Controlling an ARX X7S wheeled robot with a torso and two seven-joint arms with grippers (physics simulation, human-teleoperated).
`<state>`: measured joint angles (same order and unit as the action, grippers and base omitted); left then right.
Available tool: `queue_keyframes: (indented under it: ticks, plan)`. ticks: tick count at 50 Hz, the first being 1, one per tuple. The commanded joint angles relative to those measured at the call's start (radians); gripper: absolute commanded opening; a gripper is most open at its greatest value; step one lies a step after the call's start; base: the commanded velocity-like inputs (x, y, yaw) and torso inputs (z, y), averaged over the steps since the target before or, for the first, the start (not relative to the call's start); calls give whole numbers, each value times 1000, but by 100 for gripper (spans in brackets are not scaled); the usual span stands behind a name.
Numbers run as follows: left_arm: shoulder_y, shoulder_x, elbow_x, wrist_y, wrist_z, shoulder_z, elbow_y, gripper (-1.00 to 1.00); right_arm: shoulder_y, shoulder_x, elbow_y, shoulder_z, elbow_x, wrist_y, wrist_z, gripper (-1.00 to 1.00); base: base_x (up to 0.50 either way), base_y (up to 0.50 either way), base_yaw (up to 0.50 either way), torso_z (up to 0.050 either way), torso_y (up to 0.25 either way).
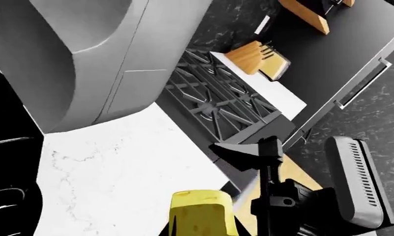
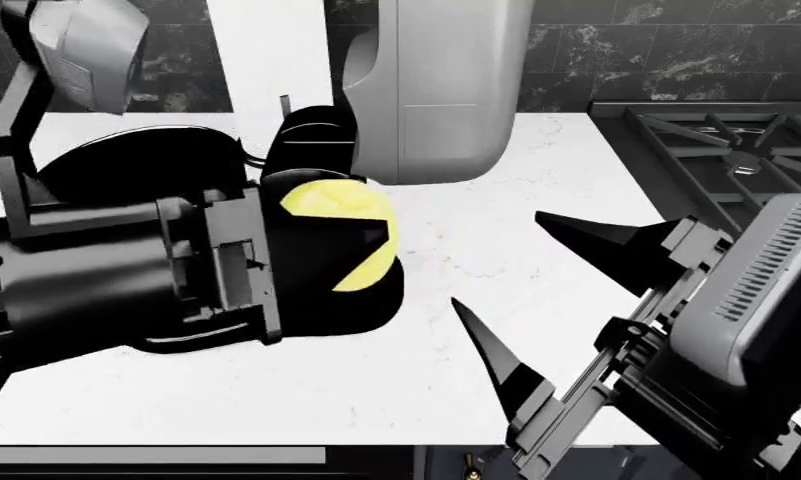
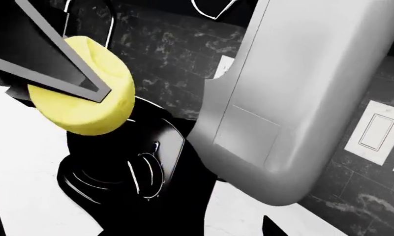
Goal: Place the cheese in the stand mixer bowl.
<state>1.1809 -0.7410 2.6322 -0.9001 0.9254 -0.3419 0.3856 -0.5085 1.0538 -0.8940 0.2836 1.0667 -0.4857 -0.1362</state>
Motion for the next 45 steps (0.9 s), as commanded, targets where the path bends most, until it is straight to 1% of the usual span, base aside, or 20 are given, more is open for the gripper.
queue_keyframes:
  ticks: [1,5,9,14,21,29,35,39,43,45]
  plan:
    - [8,-188,89,128,101,117,94,-100,7,9,14,-16,16,10,-15,100,0,0,0,0,0]
    - [20,-242,115,149,134,135,99,-100,8,10,11,-19,19,14,-18,100,0,0,0,0,0]
    - [1,-311,131,170,146,188,111,-100,21,23,9,-33,28,26,-22,100,0,0,0,0,0]
    - [-3,-346,122,186,158,216,114,-100,27,25,7,-38,26,32,-26,100,0,0,0,0,0]
    - [0,-341,97,198,166,206,105,-100,28,25,1,-35,25,32,-27,100,0,0,0,0,0]
    - [56,-312,75,194,197,147,79,-100,30,14,15,-30,16,37,-22,100,0,0,0,0,0]
    - [71,-299,56,185,206,117,61,-100,27,13,14,-28,19,35,-22,100,0,0,0,0,0]
    - [100,-292,38,173,230,85,39,-100,22,12,14,-26,21,33,-23,100,0,0,0,0,0]
    - [142,-271,0,138,269,22,-15,-100,22,6,12,-18,11,30,-23,100,0,0,0,0,0]
    - [156,-266,0,134,273,13,-25,-100,22,6,12,-17,12,30,-22,100,0,0,0,0,0]
